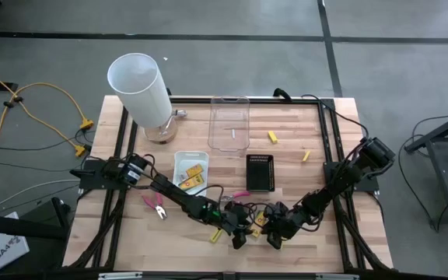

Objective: Pick & Place School Supplies
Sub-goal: Put the box of crayon into the white bin

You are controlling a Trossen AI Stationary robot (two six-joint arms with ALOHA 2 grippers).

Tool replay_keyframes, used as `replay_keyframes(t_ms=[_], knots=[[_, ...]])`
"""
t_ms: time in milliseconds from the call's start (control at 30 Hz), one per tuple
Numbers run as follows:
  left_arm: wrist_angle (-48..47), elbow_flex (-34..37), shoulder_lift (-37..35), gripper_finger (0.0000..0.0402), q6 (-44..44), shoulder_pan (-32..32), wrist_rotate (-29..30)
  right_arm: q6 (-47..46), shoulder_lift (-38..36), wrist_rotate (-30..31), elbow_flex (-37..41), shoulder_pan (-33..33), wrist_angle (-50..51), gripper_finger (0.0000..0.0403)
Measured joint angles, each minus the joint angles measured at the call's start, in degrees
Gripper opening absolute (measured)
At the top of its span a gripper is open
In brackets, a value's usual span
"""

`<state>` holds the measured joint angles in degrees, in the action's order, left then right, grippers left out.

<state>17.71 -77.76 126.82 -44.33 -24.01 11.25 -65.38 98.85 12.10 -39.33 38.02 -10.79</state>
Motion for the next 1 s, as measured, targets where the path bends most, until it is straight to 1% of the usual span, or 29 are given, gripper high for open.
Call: replay_keyframes(t_ms=[300,467,733,800,1000], knots=[[-0.73,-0.02,-0.04,0.0169,1.04,0.94,-1.9,-0.59,0.0,0.6,0.05,-1.29,-0.06,0.0082],[-0.58,0.0,0.22,0.0169,1.26,1.16,-2.7,2.5,0.07,1.97,0.26,-1.23,-1.69,0.0082],[-0.48,0.02,0.32,0.0169,1.18,1.2,-2.69,7.52,0.07,0.64,0.2,-0.87,-7.46,0.0082],[-0.34,0.02,0.38,0.0169,1.31,1.22,-2.68,8.66,0.07,2.05,0.01,-0.76,-9.58,0.0082],[-0.12,0.02,0.44,0.0169,1.39,1.26,-3.13,9.53,0.09,2.02,0.07,-1.48,-9.09,0.0082]])
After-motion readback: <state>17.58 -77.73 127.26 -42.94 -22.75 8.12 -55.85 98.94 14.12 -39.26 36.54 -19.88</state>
